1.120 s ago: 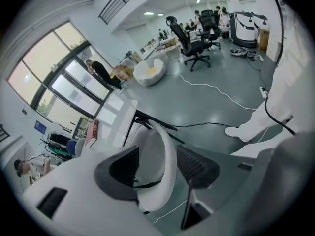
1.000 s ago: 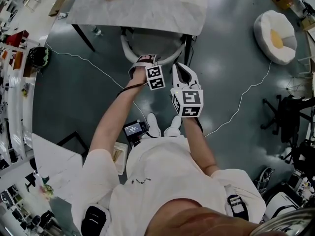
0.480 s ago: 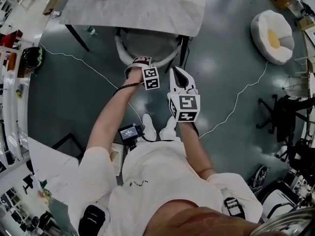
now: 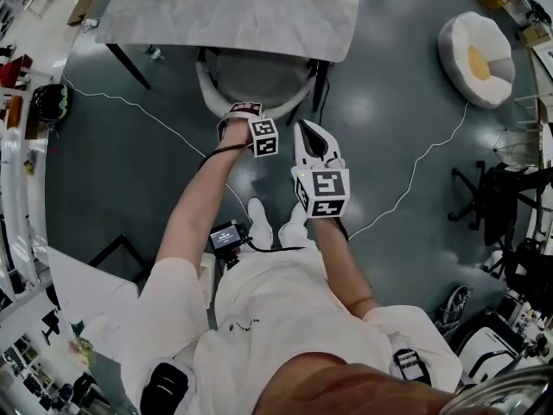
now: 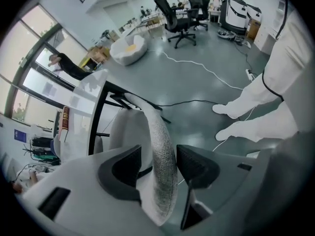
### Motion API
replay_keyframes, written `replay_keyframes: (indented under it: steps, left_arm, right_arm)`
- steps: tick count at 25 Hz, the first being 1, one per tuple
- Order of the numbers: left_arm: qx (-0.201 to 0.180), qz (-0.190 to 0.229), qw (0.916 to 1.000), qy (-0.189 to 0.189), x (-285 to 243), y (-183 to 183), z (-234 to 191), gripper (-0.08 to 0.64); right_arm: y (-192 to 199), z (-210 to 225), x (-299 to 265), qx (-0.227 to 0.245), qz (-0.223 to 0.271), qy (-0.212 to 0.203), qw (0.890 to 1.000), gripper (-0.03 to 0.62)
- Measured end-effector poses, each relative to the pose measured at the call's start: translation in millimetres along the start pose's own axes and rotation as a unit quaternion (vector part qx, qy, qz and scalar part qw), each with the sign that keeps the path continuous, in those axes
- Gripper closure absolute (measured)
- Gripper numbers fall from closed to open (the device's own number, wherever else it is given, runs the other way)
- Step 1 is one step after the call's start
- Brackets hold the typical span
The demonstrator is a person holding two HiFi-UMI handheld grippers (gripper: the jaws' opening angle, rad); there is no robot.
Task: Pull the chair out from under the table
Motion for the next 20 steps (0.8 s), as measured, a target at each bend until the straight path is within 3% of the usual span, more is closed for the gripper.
replay_keyframes:
  steps: [5, 11, 20]
  left_arm:
    - [-0.003, 0.002, 1.0, 0.004, -8.8, 4.0, 8.5, 0.443]
    - [0.023, 0.005, 0.9997, -0.002, -10.3, 4.8, 7.0, 0.488]
    - [0.056, -0.001, 0.9984, -0.009, -8.7, 5.3, 7.0, 0.5]
  right_arm:
    - [2.0, 1.4, -1.1, 0.003, -0.009, 0.004, 1.0, 0.579]
    - [7.4, 5.4, -0.6, 0.0, -0.014, 0.009, 1.0, 0.58]
    - [8.5, 5.5, 5.4, 0.001, -0.015, 0.01, 1.0, 0.58]
Point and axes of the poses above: the fingertips, and each gripper's own axes: x backward along the fingers, z to its right, y out of its underside, the point moved 2 cm from there along x, backward along the fingers, and after that the axes turned 15 degrees about z, right-handed, at the moved point
